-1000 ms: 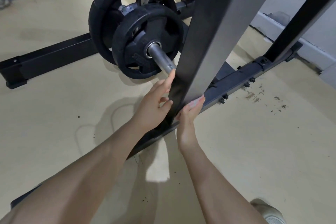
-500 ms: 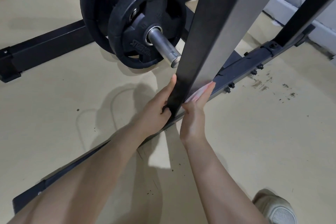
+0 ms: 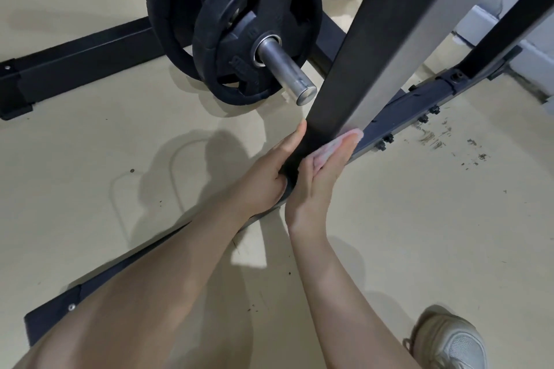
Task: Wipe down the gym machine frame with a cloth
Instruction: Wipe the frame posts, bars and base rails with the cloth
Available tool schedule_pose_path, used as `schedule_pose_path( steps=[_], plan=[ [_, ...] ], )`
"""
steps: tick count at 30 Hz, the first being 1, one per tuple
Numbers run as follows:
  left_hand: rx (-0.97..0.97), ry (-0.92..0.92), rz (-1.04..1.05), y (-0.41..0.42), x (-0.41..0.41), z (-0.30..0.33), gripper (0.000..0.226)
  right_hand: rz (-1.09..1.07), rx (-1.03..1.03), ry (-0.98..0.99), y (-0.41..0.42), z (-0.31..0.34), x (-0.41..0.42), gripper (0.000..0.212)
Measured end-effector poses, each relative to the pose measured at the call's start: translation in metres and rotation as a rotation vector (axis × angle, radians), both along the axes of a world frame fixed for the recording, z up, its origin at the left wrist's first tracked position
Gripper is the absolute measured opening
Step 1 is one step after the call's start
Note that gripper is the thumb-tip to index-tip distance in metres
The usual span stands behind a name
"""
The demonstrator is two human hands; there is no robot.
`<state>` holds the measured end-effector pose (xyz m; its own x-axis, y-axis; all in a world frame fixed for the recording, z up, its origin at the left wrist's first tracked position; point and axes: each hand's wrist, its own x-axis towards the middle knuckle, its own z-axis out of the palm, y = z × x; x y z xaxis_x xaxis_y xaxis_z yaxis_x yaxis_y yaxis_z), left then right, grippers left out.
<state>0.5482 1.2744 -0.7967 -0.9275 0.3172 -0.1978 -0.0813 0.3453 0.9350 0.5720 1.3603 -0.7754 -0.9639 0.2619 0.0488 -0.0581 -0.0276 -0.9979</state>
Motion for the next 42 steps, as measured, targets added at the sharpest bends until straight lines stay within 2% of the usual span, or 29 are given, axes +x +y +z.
schedule_pose_path(
  steps=[1,2,5,7,9,13,15,16,17,19,22,23,24,25,28,29,32,35,37,40,42],
  plan=[
    [-0.027,-0.002,0.000,-0.003,-0.001,0.001,0.097,-0.024,0.106,0.080,0.002,-0.005,0.002,0.044],
    [-0.091,0.012,0.013,-0.006,-0.002,0.004,0.094,-0.030,0.247,0.172,0.007,-0.005,0.003,0.041],
    [-0.270,0.051,0.121,-0.018,0.005,0.004,0.076,-0.014,0.836,0.389,0.031,-0.007,0.000,0.055],
    [-0.283,0.001,0.167,-0.025,0.017,-0.005,0.063,0.081,1.147,0.561,0.047,-0.007,-0.004,0.050],
    [-0.347,0.017,0.119,-0.033,0.028,-0.011,0.059,0.216,1.456,0.673,0.057,-0.007,-0.011,0.049],
    [-0.518,0.031,0.039,-0.044,0.036,-0.016,0.054,0.500,2.143,0.576,0.056,-0.020,-0.030,0.057],
    [-0.560,0.006,0.004,-0.049,0.041,-0.023,0.055,0.801,2.439,0.554,0.045,-0.033,-0.025,0.056],
    [-0.585,-0.013,-0.018,-0.052,0.043,-0.026,0.056,0.955,2.505,0.462,0.040,-0.037,-0.021,0.054],
    [-0.613,-0.026,-0.029,-0.056,0.045,-0.029,0.057,1.025,2.558,0.398,0.035,-0.038,-0.020,0.054],
    [-0.668,-0.021,-0.014,-0.065,0.046,-0.033,0.056,0.989,2.621,0.486,0.035,-0.028,-0.025,0.053],
    [-0.680,-0.018,0.011,-0.068,0.047,-0.038,0.056,0.595,2.497,0.687,0.057,-0.009,-0.043,0.059],
    [-0.681,-0.030,0.008,-0.066,0.047,-0.040,0.057,0.507,2.424,0.729,0.062,-0.006,-0.044,0.058],
    [-0.685,-0.040,-0.005,-0.064,0.046,-0.040,0.059,0.484,2.436,0.709,0.061,-0.004,-0.041,0.057],
    [-0.694,-0.046,-0.025,-0.060,0.046,-0.040,0.060,0.506,2.511,0.700,0.058,-0.006,-0.037,0.058],
    [-0.716,-0.037,-0.066,-0.052,0.044,-0.041,0.061,0.952,2.656,0.555,0.043,-0.025,-0.027,0.059],
    [-0.711,-0.034,-0.057,-0.050,0.044,-0.041,0.061,0.990,2.666,0.534,0.040,-0.026,-0.028,0.060],
    [-0.670,-0.026,-0.014,-0.051,0.040,-0.042,0.061,0.777,2.627,0.462,0.032,0.004,-0.043,0.053],
    [-0.576,-0.002,0.037,-0.049,0.030,-0.035,0.061,0.545,2.533,0.454,0.036,0.049,-0.056,0.040],
    [-0.456,0.039,0.095,-0.042,0.018,-0.025,0.060,0.467,2.526,0.416,0.036,0.073,-0.058,0.036],
    [-0.207,0.060,0.222,-0.021,0.001,-0.007,0.063,0.545,2.586,0.184,0.021,0.092,-0.057,0.051],
    [-0.052,0.009,0.282,-0.005,-0.008,-0.003,0.060,0.694,2.645,0.020,0.002,0.098,-0.063,0.052]
  ],
)
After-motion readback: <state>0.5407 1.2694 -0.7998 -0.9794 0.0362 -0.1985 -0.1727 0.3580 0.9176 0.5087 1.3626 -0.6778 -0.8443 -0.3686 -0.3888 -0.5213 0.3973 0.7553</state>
